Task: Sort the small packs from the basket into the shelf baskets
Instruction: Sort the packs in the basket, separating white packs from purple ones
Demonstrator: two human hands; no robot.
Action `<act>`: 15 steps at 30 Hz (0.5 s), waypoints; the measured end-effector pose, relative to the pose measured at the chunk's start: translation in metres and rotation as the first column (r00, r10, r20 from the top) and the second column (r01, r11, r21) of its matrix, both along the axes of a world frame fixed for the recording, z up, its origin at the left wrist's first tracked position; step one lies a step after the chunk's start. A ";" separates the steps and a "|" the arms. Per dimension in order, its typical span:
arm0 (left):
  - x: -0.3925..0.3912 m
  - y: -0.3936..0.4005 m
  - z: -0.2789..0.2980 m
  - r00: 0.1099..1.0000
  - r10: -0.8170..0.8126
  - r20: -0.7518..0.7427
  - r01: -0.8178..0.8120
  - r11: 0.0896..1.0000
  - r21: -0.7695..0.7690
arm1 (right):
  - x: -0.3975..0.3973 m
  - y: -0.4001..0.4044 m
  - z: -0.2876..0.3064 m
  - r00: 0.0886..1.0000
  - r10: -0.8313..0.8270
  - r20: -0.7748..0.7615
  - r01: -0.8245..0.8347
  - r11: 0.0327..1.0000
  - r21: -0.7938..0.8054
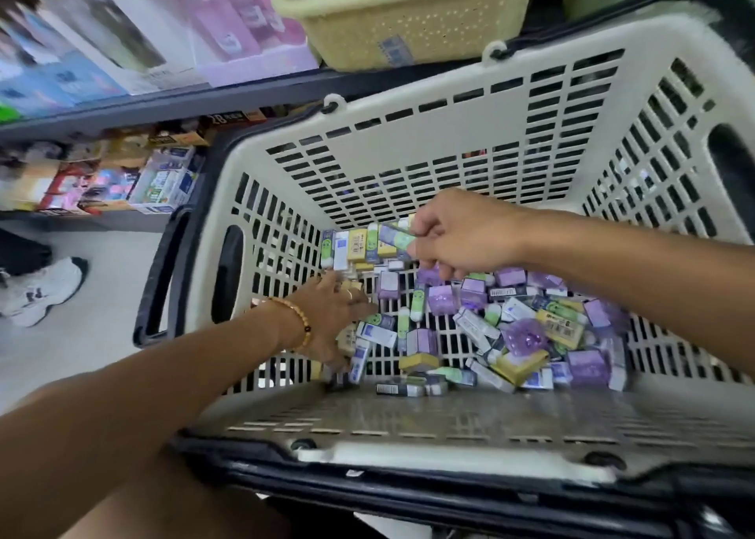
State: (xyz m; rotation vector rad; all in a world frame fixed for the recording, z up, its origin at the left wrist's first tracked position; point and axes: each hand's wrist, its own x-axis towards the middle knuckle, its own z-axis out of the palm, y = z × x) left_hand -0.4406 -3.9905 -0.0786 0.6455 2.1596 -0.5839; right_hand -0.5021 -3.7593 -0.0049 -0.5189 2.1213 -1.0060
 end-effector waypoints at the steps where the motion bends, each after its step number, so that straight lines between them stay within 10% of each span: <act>1: 0.003 0.001 -0.003 1.000 -0.013 -0.016 0.013 1.000 -0.003 | 0.000 0.000 0.000 1.000 0.008 -0.006 -0.008 1.000 0.008; 11: 0.005 0.010 0.006 0.852 0.422 0.310 -0.507 0.812 0.289 | -0.008 -0.003 -0.001 0.999 -0.029 -0.030 0.029 1.000 0.010; 15: 0.020 0.016 -0.006 0.924 0.299 0.239 -0.359 0.893 0.271 | -0.009 -0.005 -0.002 0.999 -0.026 -0.025 0.026 1.000 0.012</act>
